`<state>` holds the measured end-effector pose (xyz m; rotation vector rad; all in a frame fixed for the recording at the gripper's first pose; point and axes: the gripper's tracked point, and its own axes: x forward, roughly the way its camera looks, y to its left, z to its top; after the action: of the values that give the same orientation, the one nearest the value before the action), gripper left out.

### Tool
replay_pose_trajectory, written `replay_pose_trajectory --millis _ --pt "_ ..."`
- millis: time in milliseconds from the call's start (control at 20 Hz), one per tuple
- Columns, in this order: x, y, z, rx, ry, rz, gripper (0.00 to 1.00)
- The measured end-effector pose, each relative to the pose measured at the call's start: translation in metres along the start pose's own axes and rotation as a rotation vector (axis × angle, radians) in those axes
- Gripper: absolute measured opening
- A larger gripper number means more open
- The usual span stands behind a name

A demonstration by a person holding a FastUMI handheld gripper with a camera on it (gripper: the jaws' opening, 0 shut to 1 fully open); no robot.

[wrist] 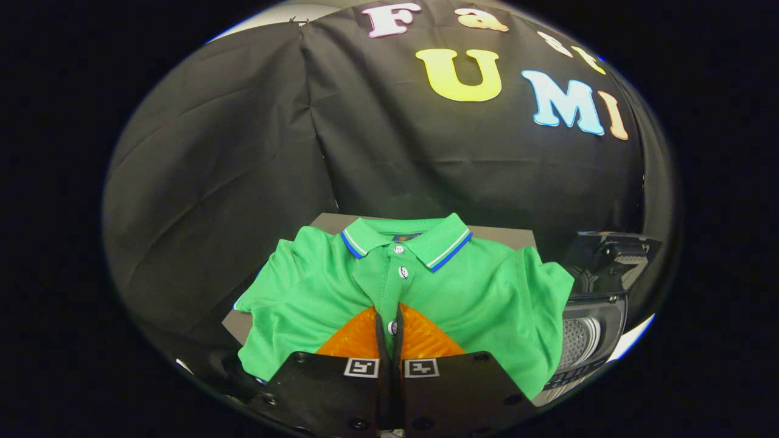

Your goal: Put the clothes into the washing machine and then close the washing machine lid.

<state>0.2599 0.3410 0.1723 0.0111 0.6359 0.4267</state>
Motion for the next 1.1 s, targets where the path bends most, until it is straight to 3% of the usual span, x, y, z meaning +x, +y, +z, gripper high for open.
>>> replay_pose_trajectory --millis 750,1100 --pt "-0.114 -0.006 0.124 -0.051 -0.272 -0.055 0.01" --pt "-0.159 -0.053 0.141 -0.049 -0.331 -0.116 0.01"
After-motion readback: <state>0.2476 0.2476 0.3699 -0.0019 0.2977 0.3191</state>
